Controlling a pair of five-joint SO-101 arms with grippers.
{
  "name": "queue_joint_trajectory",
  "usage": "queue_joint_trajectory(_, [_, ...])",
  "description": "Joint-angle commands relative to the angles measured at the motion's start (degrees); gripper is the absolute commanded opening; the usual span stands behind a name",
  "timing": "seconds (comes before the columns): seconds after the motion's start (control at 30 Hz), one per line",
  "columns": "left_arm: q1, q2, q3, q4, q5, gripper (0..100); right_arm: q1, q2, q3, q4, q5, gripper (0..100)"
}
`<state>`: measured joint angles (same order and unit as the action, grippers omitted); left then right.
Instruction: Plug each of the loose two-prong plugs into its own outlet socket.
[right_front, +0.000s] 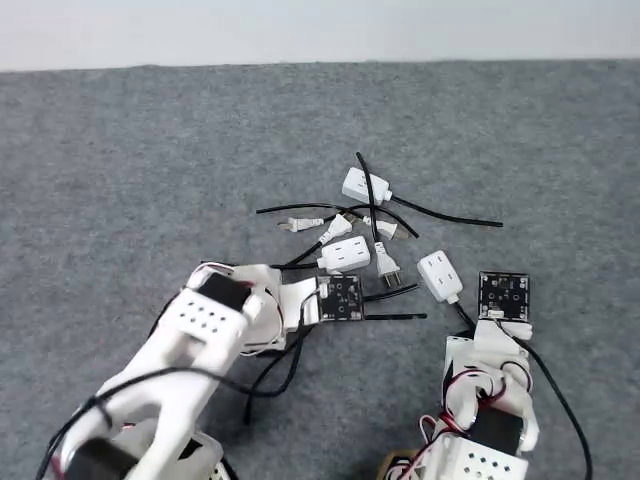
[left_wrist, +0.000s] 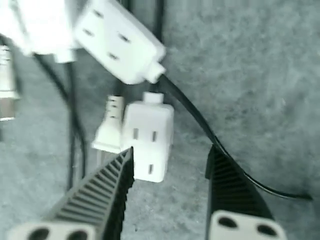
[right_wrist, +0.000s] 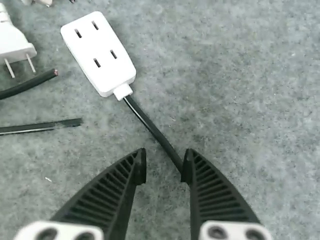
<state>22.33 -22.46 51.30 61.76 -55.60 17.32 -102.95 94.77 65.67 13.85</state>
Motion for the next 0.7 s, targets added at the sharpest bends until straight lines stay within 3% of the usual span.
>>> queue_joint_trajectory(0.0, [-3.4,11.4,-10.1,-0.7,-1.6,23,0.4,-0.9,-1.1,-0.8,0.7,12.6])
queue_joint_trajectory(0.33, [-5.5,26.9,-19.5,1.5,-1.7,22,0.4,-0.9,-1.1,-1.2,0.7,12.6])
queue_joint_trajectory(0.6, [-4.5,30.9,-19.5,8.4,-1.8,2,0.4,-0.9,-1.1,-1.4,0.7,12.4])
queue_joint_trajectory(0.67, [-3.7,31.2,-19.8,8.8,-1.3,1,0.4,-0.9,-1.1,-1.4,0.7,12.3])
